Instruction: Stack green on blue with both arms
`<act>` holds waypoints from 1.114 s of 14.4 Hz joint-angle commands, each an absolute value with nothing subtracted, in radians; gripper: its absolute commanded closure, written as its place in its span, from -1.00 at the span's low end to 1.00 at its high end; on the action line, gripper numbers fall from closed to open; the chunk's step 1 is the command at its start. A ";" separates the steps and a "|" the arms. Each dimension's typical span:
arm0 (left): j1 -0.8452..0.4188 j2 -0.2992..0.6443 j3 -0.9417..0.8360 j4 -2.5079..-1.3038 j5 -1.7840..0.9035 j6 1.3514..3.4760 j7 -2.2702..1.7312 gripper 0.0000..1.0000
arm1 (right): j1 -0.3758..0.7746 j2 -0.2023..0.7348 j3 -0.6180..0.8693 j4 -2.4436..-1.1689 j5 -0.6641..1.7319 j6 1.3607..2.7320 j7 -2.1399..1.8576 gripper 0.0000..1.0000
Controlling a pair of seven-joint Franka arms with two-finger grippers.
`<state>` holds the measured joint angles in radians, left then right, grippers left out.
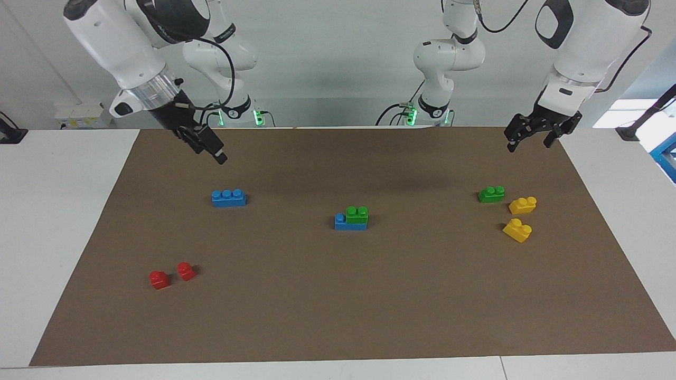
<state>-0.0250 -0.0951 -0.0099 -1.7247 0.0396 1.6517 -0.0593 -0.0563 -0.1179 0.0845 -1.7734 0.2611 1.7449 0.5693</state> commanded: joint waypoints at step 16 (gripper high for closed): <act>-0.006 -0.066 -0.003 -1.601 -0.057 1.465 -0.101 -1.00 | -0.067 -0.127 0.095 -1.717 0.034 1.614 0.080 -1.00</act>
